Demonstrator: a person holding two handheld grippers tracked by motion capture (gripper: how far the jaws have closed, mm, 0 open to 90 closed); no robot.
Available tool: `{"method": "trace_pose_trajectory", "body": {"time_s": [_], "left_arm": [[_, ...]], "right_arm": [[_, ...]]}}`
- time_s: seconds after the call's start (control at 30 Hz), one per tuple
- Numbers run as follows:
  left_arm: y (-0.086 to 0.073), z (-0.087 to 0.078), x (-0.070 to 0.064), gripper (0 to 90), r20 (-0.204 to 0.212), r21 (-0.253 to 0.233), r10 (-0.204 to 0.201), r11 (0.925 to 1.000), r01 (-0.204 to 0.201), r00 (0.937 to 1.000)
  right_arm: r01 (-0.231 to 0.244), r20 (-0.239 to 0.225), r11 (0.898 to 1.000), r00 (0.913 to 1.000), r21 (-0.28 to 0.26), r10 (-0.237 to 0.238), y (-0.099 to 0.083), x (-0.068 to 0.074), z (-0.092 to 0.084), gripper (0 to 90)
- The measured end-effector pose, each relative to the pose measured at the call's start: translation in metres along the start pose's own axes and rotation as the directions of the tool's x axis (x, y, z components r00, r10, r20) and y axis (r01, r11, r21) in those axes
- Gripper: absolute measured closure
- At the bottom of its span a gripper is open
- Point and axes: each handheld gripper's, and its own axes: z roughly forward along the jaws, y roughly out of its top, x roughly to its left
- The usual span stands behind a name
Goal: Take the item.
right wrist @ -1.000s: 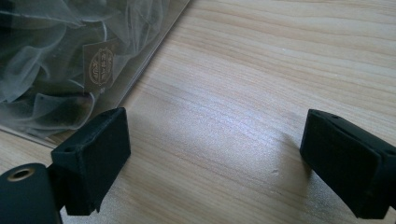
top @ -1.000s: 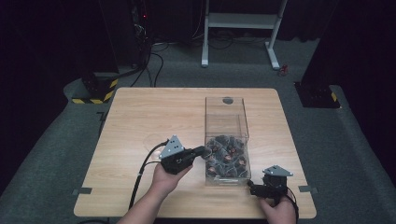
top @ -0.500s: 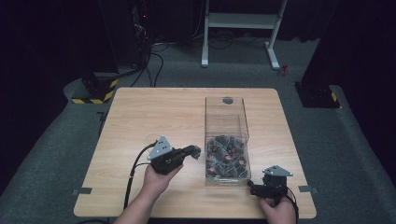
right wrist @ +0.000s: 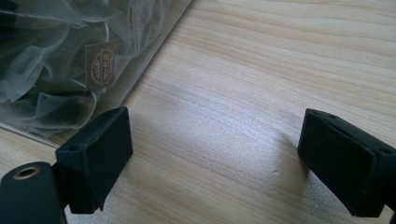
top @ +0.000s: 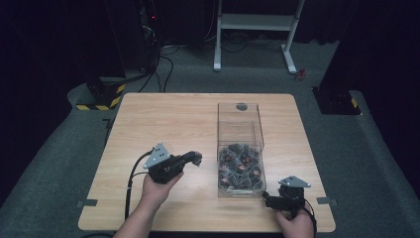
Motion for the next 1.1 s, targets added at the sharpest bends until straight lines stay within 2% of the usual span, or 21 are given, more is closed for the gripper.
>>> {"method": "trace_pose_trajectory", "body": {"time_s": [0.53,0.87,1.1], "left_arm": [[0.0,-0.022,0.021,90.0,-0.065,-0.027,-0.019,0.9995,0.018,0.9977],[-0.003,-0.036,0.036,90.0,-0.128,-0.025,-0.029,0.9994,0.026,0.9913],[-0.006,-0.04,0.042,90.0,-0.147,-0.025,-0.041,0.999,0.038,0.9883]], "right_arm": [[0.0,0.0,1.0,1.0,0.0,0.0,0.0,0.0,0.0,9.9],[0.0,0.0,1.0,1.0,0.0,0.0,0.0,0.0,0.0,9.9],[0.0,0.0,1.0,1.0,0.0,0.0,0.0,0.0,0.0,9.9]]}}
